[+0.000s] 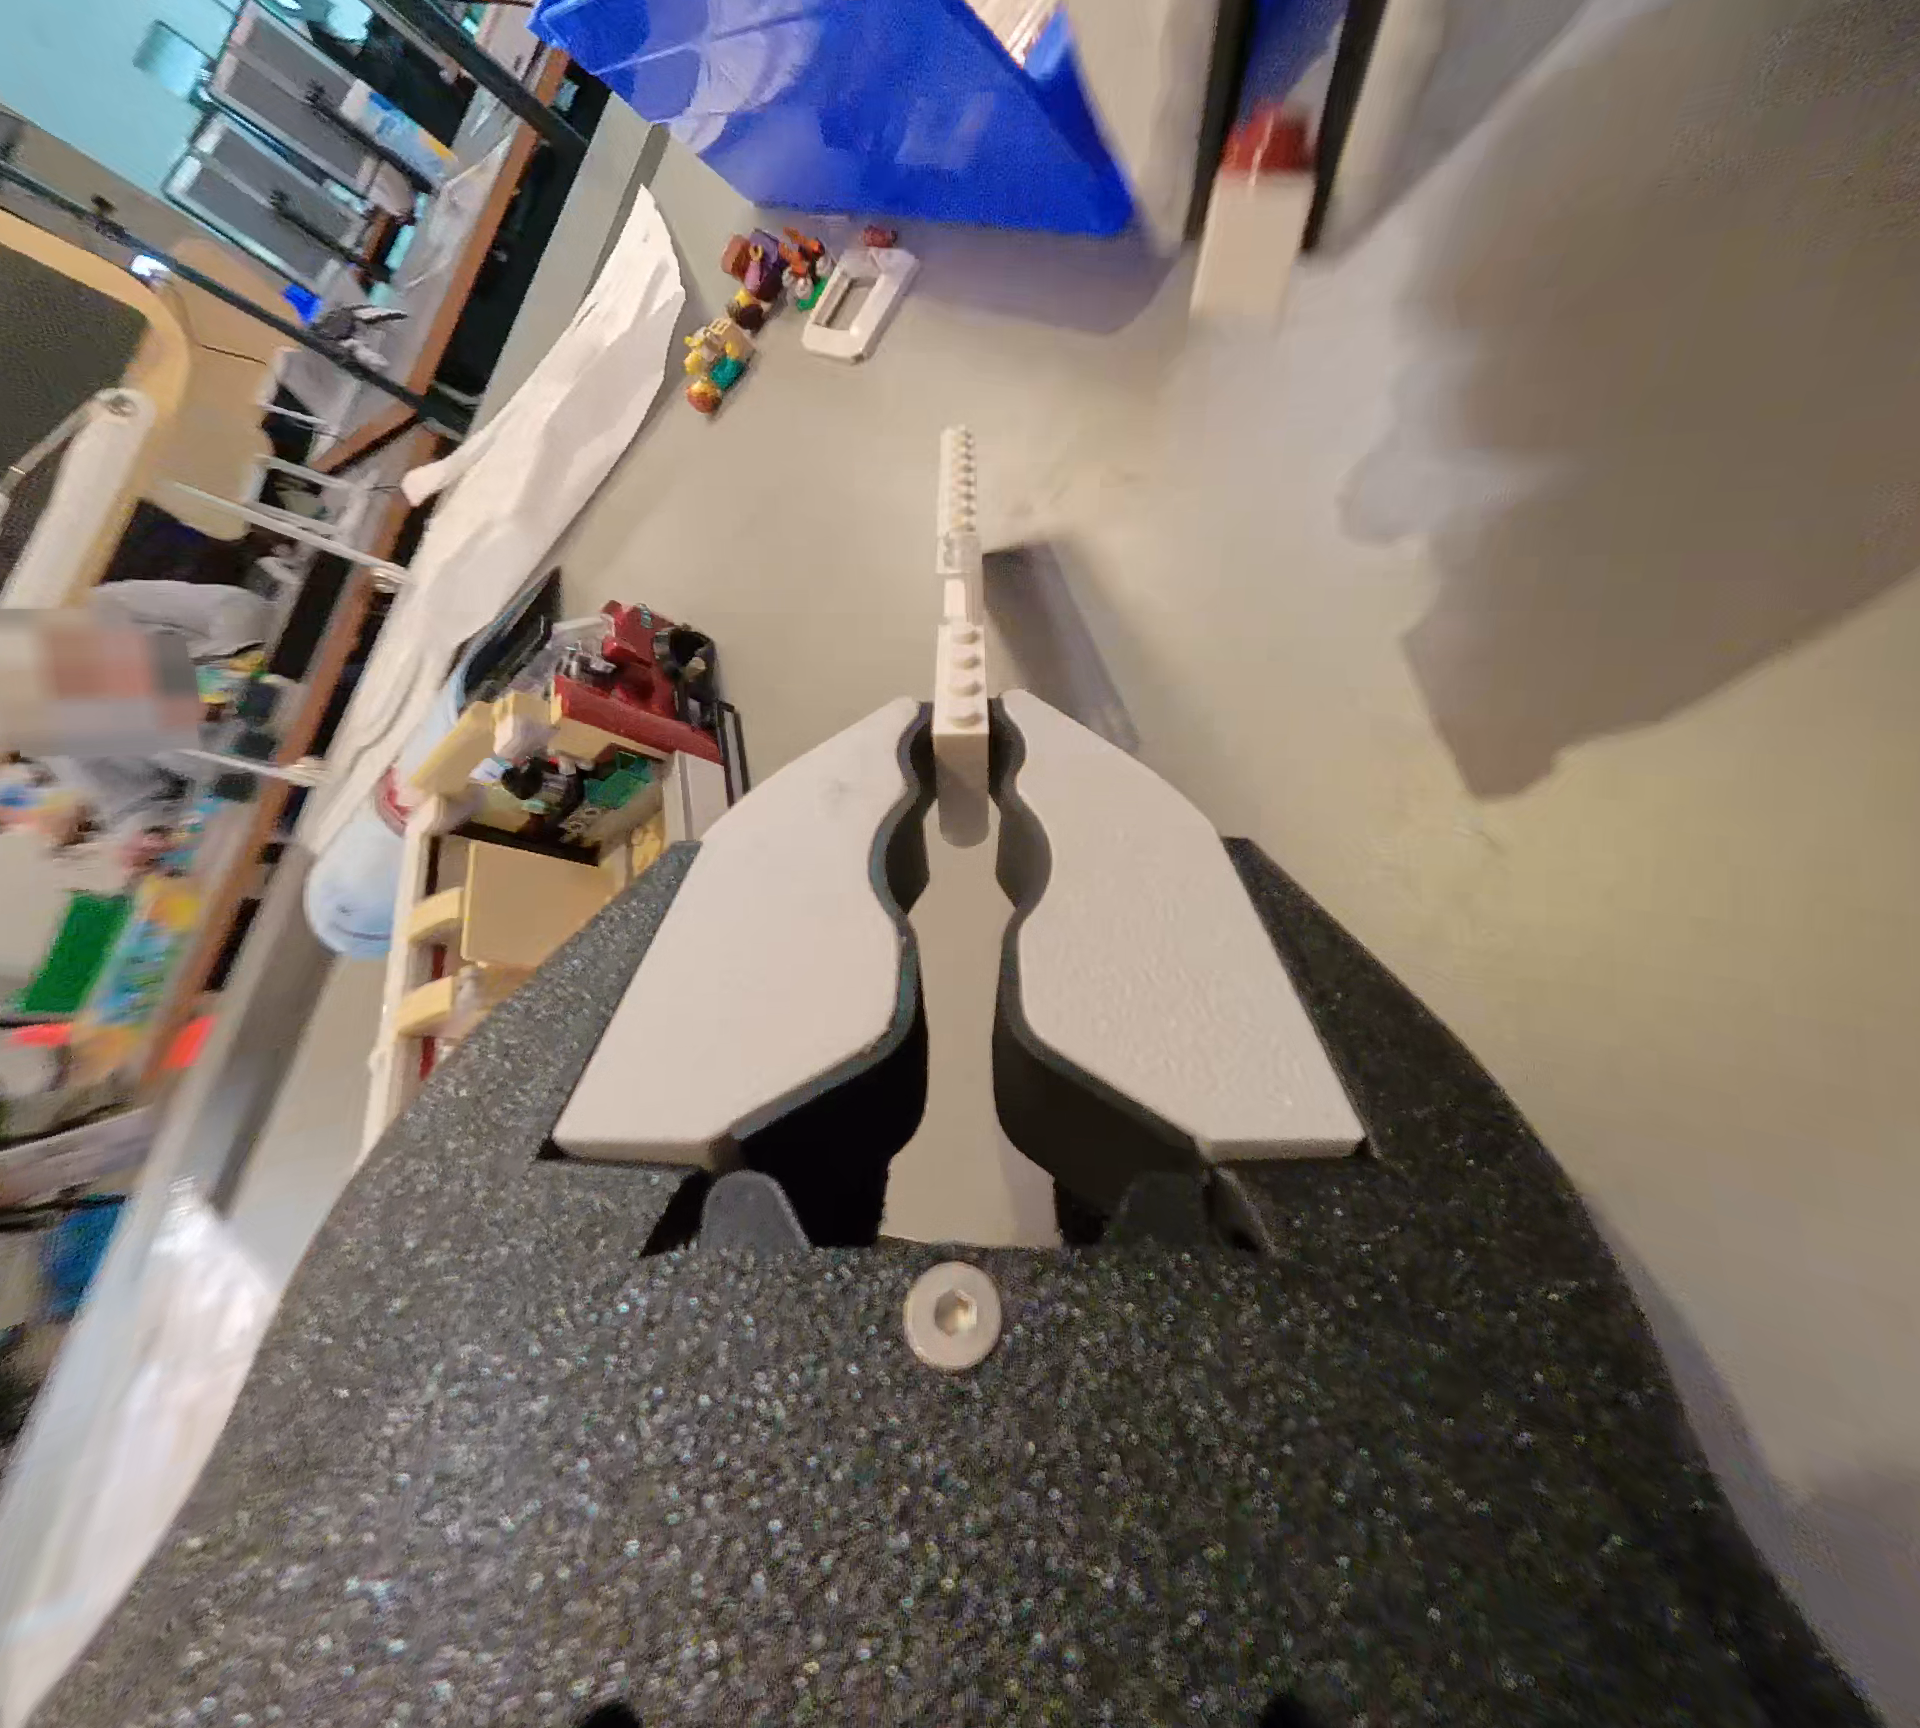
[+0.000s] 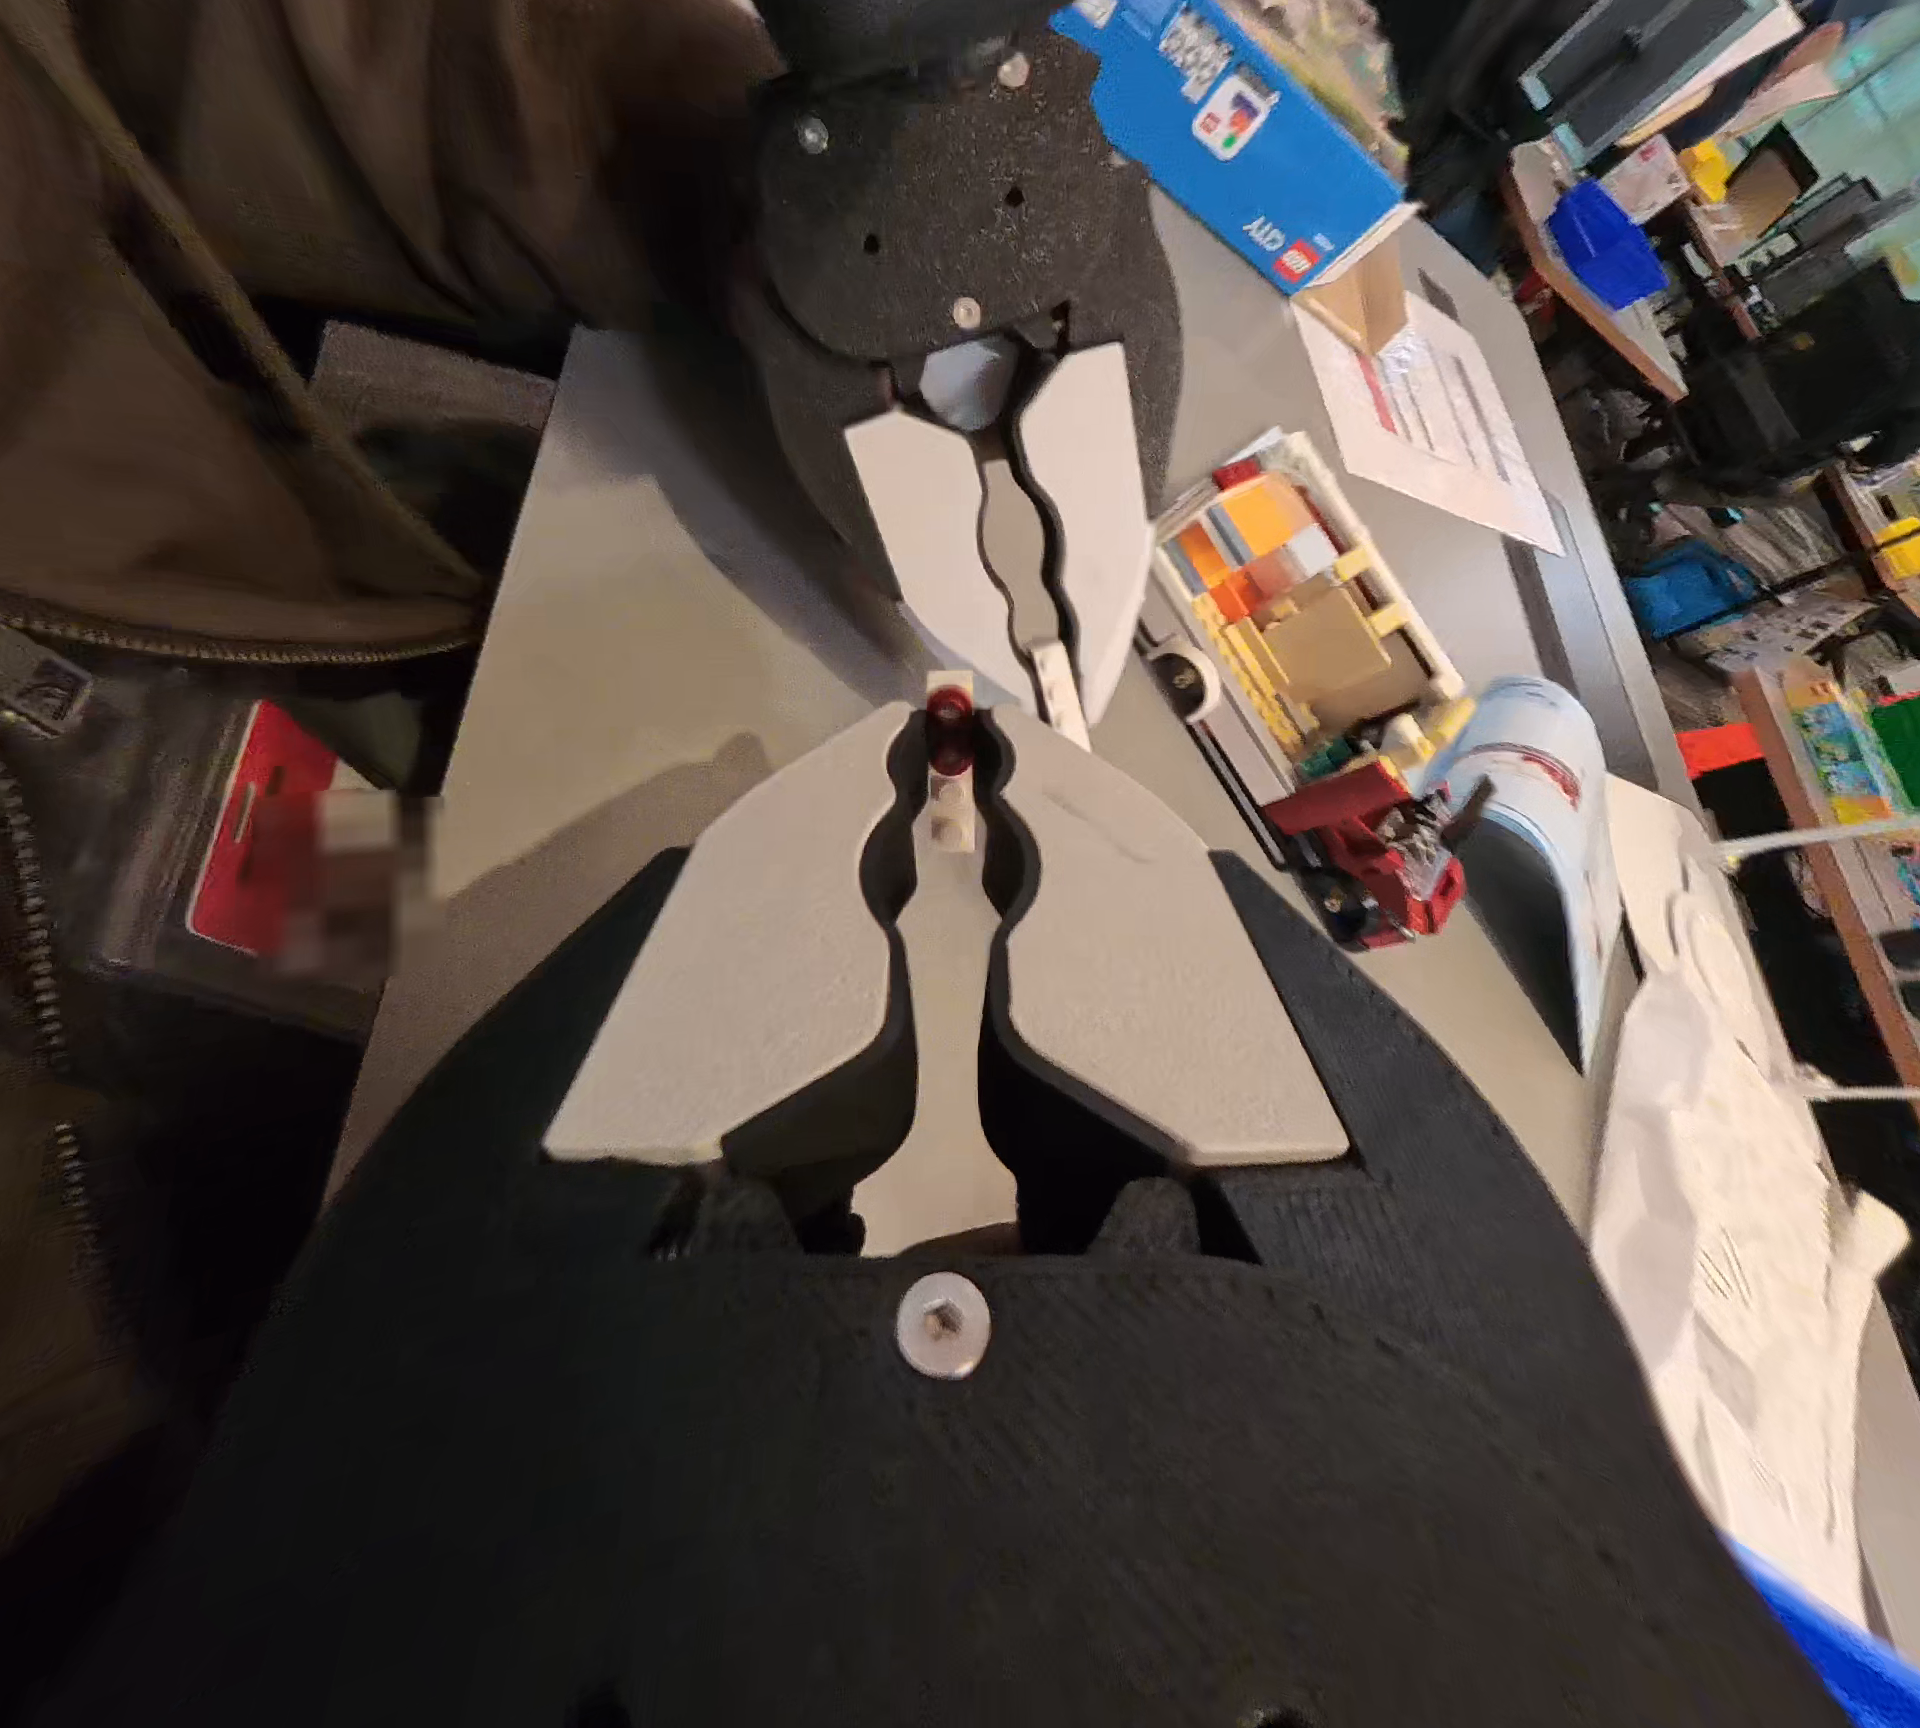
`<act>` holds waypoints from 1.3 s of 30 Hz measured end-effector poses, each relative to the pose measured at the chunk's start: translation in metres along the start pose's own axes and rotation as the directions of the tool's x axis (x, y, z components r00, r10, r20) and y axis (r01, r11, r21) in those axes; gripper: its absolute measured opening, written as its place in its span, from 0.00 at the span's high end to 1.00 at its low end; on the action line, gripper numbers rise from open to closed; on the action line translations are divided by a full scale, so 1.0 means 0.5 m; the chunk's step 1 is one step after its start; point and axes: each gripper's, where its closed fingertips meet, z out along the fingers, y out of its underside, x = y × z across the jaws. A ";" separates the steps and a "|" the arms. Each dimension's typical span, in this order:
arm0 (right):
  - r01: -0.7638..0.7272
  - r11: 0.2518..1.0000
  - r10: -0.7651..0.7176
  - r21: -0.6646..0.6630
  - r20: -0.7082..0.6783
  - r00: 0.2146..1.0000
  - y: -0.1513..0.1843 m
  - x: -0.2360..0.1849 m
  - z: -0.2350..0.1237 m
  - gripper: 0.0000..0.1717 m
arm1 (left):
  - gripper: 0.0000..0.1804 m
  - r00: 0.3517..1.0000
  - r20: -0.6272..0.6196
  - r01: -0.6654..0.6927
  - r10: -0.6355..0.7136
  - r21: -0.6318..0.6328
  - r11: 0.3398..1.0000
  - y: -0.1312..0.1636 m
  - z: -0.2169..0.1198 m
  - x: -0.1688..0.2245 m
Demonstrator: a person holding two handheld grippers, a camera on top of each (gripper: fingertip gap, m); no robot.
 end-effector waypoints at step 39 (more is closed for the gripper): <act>-0.770 0.415 0.777 0.484 0.252 0.577 -0.029 0.084 0.009 0.96 | 0.88 0.814 -0.392 0.564 -0.429 0.356 0.745 -0.141 -0.055 0.001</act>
